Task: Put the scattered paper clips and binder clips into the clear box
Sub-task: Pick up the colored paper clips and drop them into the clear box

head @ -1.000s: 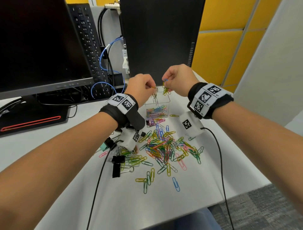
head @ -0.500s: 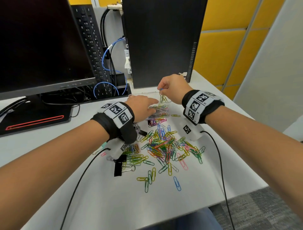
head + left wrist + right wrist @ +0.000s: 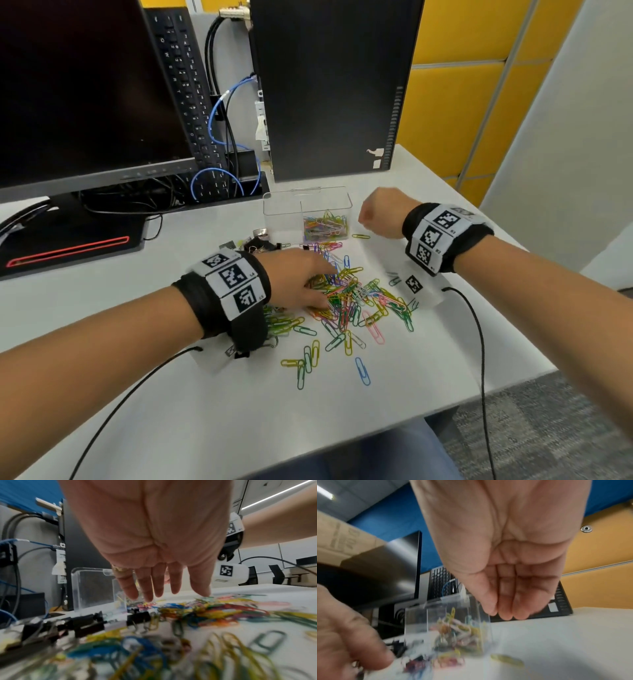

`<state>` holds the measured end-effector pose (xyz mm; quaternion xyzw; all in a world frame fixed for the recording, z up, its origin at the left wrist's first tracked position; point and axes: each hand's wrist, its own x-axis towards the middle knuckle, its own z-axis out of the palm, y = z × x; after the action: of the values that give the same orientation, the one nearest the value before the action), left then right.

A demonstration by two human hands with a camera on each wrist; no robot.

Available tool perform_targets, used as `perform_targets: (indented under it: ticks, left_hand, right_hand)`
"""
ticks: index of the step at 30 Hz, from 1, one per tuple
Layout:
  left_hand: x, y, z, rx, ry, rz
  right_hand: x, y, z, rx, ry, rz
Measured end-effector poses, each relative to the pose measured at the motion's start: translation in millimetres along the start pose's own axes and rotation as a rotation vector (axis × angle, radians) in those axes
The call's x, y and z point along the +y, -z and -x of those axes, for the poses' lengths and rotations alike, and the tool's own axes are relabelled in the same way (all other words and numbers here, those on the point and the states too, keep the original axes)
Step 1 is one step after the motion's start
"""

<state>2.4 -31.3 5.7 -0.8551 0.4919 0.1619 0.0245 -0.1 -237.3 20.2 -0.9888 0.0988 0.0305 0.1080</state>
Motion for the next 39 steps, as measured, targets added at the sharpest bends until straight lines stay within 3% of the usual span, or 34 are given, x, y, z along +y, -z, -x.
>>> perform_targets:
  ticks: [3,5,14,20,26,33,39]
  left_hand:
    - [7.8,-7.1,0.5,-0.052,-0.057,-0.011]
    - [11.1,-8.8,1.6,-0.060,-0.072,-0.017]
    - [13.6,-2.8,0.9,-0.035,-0.049,-0.031]
    - [9.1,12.1,3.3,0.030,0.018,0.001]
    - [-2.8,37.8,4.8,0.261,0.089,0.186]
    - [-21.0,58.0,-23.9,0.692,0.204,0.355]
    - [-30.9,53.8,-49.6,0.808,0.274,0.438]
  right_hand:
    - [-0.4,-14.0,8.1,-0.200,0.071,0.090]
    - [-3.3,-18.6,13.4,-0.259,0.132,0.140]
    - [-21.7,-14.4,51.1,-0.405,0.291,0.156]
    - [-29.5,-19.3,56.0,-0.344,0.339,0.140]
    - [-26.5,-17.5,50.9,-0.310,0.274,0.015]
    - [-19.1,-8.9,41.5,-0.225,0.214,-0.167]
    - [-15.1,13.5,31.4,-0.058,0.159,-0.371]
